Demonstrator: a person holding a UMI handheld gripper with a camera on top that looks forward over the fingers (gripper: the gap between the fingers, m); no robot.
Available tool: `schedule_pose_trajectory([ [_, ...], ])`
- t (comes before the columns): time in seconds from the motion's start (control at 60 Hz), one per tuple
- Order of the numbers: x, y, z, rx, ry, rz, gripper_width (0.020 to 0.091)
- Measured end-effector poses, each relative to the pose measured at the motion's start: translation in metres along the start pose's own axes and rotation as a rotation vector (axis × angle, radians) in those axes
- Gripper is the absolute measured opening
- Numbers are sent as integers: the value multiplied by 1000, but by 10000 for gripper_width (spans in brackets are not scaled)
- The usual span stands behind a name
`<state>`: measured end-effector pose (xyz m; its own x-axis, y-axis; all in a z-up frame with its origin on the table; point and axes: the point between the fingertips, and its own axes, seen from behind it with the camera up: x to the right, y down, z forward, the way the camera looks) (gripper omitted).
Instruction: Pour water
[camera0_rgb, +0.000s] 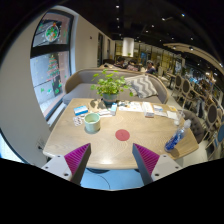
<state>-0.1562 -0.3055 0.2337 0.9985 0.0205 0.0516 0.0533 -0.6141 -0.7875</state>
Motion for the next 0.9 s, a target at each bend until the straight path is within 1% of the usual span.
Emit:
schedule_pose_trajectory([
  [0.083,29,11,4,-7,15,17,856],
  [0.1,17,8,3,-12,23,21,855],
  [0.117,41,15,5,-14,24,22,855],
  [0.133,50,17,7,-16,28,25,856],
  [0.417,182,71,34,-25,67,60,856],
  [0.567,265,94,62,-2,95,51,855],
  [0.633,297,98,78,8,94,59,854],
  [0.7,324,95,96,39,86,66,852],
  [0.767,347,92,116,51,82,76,853],
  [0.9,374,80,160,92,65,99,854],
])
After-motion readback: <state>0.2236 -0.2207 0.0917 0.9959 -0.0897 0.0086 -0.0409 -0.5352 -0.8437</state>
